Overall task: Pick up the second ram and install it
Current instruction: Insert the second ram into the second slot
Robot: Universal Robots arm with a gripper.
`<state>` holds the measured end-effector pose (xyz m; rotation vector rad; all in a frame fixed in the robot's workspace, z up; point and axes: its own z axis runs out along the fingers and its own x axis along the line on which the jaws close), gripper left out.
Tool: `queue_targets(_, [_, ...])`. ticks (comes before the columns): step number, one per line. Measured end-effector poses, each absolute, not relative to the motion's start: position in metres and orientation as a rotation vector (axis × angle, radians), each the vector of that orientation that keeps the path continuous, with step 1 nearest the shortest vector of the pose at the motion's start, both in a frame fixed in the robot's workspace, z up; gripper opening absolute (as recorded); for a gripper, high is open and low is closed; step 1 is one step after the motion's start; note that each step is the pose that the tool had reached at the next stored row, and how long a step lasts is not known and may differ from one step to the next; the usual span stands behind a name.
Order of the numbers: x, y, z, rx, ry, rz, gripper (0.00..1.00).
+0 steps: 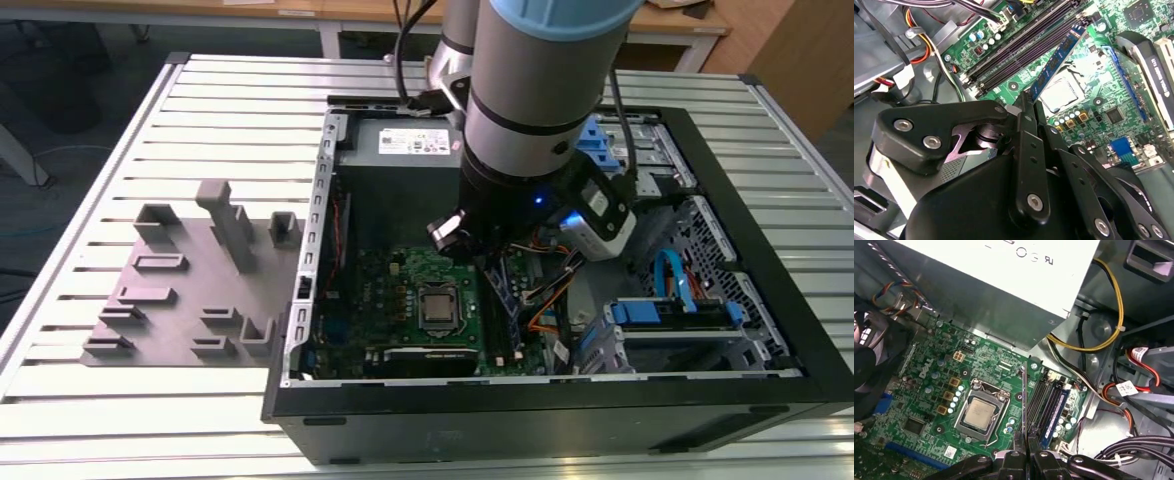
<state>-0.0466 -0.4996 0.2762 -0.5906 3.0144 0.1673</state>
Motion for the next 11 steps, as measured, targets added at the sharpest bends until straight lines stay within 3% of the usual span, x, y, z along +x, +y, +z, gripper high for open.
queue_targets(11, [-0.0466,-0.4996,0.2761,-0.491,3.029,0.164,0.11])
